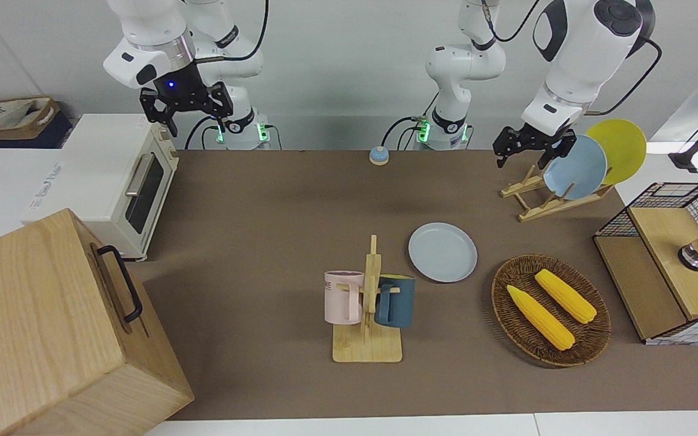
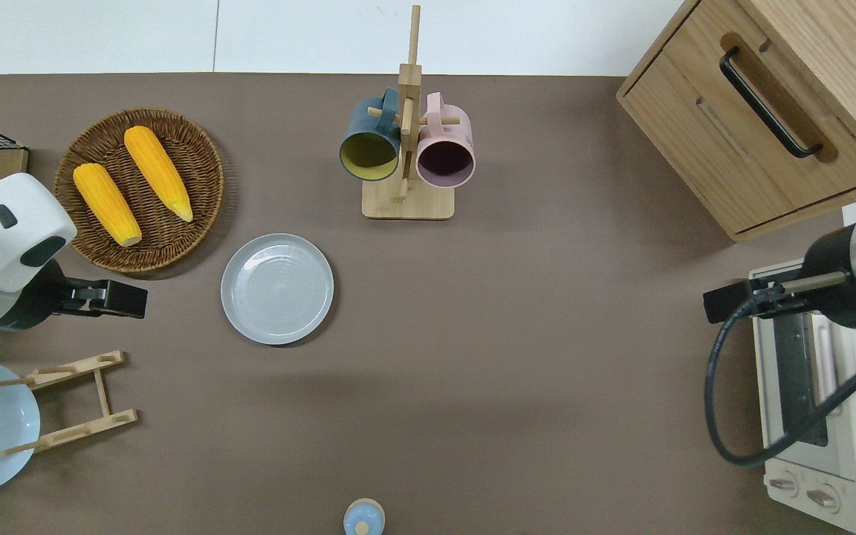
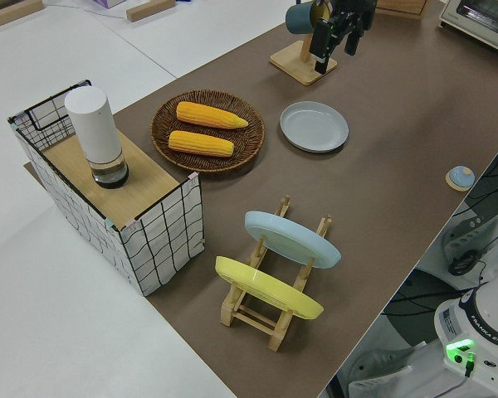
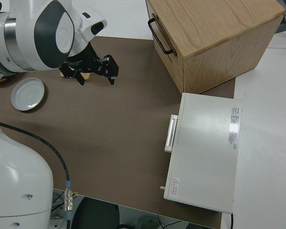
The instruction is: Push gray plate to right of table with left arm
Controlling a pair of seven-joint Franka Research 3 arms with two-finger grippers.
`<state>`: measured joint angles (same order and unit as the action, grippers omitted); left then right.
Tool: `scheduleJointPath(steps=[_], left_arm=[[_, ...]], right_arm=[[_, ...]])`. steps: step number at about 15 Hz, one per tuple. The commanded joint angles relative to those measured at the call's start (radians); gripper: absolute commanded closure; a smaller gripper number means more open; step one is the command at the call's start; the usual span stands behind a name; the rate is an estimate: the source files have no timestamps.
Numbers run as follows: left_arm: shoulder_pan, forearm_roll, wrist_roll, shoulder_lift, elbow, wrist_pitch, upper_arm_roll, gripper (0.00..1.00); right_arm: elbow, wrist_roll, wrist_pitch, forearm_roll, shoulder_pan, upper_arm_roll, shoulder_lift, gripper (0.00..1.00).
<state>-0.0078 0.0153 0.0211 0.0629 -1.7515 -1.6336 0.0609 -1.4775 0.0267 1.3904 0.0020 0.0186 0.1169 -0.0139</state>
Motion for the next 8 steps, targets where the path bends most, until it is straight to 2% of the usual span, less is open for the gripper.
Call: scheduleJointPath(steps=[1,8], left_arm=[[-0.009,0.0,0.013,0.001,-0.003,0.008,-0.01,0.0],[-0.003,-0.002,-0.01,0.0,-0.011,0.011,-0.01,0.0]], right_arm=[[0.008,0.002,-0.014,0.01,-0.02,0.013,-0.003,0.017],[0.008,0.001,-0.014,0.01,-0.02,0.015,-0.003,0.017]])
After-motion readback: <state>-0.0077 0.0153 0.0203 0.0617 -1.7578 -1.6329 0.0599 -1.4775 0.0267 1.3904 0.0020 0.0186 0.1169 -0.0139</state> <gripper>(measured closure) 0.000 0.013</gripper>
